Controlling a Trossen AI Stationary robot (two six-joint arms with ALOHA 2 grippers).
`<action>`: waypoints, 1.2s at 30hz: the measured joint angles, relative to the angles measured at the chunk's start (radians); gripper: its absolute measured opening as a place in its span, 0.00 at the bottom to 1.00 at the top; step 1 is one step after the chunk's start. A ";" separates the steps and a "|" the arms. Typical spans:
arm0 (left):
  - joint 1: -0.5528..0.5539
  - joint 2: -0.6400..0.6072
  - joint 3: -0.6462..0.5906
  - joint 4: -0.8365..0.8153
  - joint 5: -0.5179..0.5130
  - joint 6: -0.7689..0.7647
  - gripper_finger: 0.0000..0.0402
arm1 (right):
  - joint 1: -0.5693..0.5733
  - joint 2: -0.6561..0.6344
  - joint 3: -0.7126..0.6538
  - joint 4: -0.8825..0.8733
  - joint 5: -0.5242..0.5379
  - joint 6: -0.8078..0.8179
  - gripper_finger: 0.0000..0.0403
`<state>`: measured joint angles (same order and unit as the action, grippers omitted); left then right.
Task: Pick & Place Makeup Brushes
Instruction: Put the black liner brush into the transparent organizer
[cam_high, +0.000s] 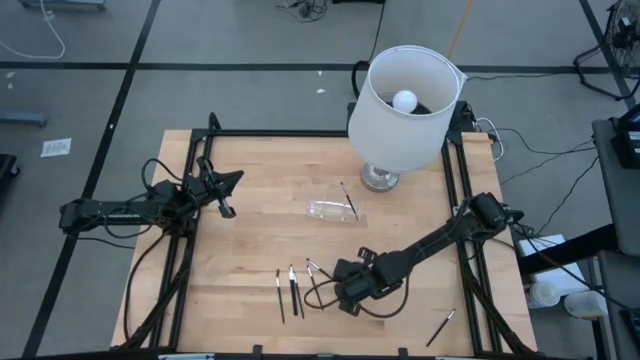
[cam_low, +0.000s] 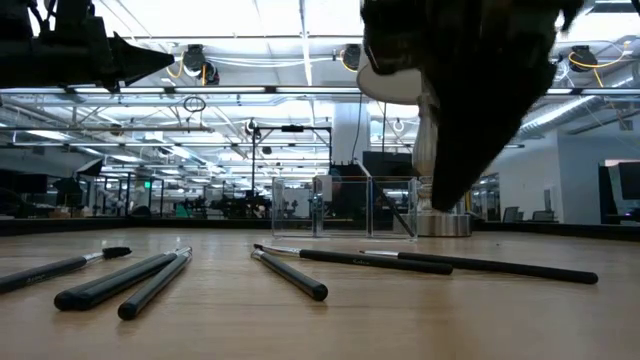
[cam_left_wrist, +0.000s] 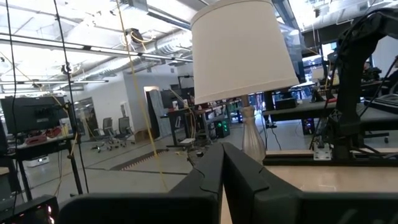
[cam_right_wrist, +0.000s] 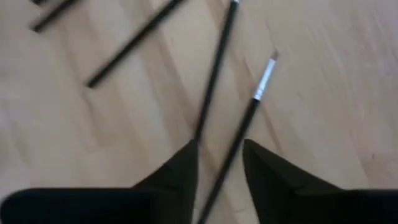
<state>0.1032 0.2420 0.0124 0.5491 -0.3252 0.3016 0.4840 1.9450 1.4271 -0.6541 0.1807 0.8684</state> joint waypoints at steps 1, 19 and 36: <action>0.000 0.000 0.000 0.000 0.000 0.000 0.04 | -0.004 0.000 -0.010 -0.001 0.003 -0.001 0.34; 0.000 0.000 0.000 0.000 0.000 -0.009 0.04 | -0.040 0.000 -0.126 0.148 0.046 -0.016 0.47; 0.000 0.000 0.000 0.000 0.000 -0.009 0.04 | -0.040 -0.005 -0.249 0.171 0.064 0.057 0.42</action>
<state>0.1032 0.2422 0.0124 0.5495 -0.3252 0.2924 0.4438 1.9404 1.1781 -0.4834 0.2447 0.9250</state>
